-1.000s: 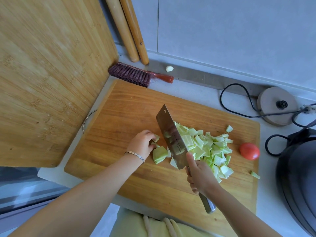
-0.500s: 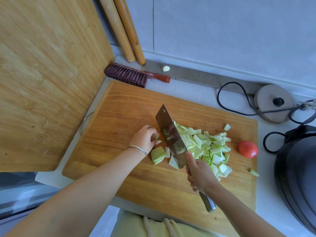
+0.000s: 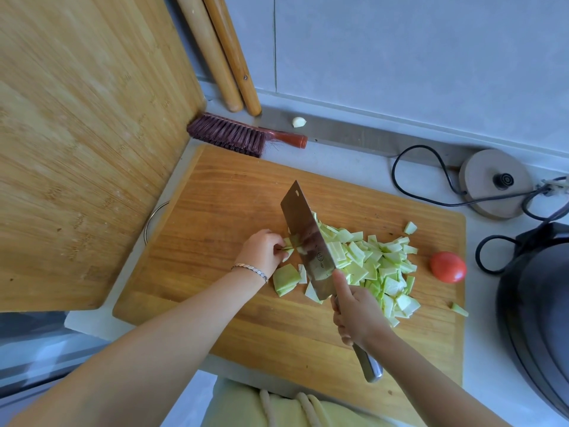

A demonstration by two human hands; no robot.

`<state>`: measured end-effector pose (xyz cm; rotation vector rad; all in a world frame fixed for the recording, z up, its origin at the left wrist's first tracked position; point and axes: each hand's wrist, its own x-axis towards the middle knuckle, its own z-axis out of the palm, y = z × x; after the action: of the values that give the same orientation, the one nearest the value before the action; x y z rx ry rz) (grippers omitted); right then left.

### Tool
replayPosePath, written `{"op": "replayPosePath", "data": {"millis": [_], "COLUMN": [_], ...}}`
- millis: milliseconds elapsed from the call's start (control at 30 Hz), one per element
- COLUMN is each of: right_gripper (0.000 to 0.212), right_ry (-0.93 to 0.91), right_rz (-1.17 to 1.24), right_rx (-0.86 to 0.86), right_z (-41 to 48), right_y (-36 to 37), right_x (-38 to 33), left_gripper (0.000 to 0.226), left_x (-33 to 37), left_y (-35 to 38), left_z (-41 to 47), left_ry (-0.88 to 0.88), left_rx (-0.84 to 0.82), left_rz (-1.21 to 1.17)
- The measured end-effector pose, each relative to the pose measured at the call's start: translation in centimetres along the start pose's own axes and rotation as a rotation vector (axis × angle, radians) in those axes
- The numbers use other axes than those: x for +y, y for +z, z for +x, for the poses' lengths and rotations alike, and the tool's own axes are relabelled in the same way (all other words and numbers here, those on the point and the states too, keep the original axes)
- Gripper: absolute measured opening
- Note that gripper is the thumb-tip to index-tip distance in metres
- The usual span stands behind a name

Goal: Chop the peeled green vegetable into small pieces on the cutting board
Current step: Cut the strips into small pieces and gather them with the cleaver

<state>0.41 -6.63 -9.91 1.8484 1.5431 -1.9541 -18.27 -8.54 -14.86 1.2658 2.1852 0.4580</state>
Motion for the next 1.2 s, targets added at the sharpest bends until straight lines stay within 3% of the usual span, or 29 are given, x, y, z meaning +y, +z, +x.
{"op": "replayPosePath", "data": {"millis": [200,567,833,1200], "right_gripper": [0.054,0.051,0.054,0.054], "right_ry": [-0.023,-0.022,-0.033,-0.046], "right_rz": [-0.010,0.019,-0.039,-0.050], "right_rx": [0.024,0.108,0.166,0.063], "right_z": [0.0,0.0,1.5,0.1], "right_y": [0.4,2.0,-0.5,0.5], "right_x": [-0.5,2.2,0.2,-1.5], "left_gripper": [0.019,0.014,0.031,0.017], "left_x": [0.4,0.3,-0.1,0.3], "left_y": [0.2,0.0,0.0,0.8], "left_z": [-0.3,-0.3,0.0,0.3], "left_ry": [-0.064,-0.001,0.047,-0.067], "left_rx": [0.034,0.003,-0.094,0.030], "left_rz": [-0.042,0.013,-0.054,-0.123]}}
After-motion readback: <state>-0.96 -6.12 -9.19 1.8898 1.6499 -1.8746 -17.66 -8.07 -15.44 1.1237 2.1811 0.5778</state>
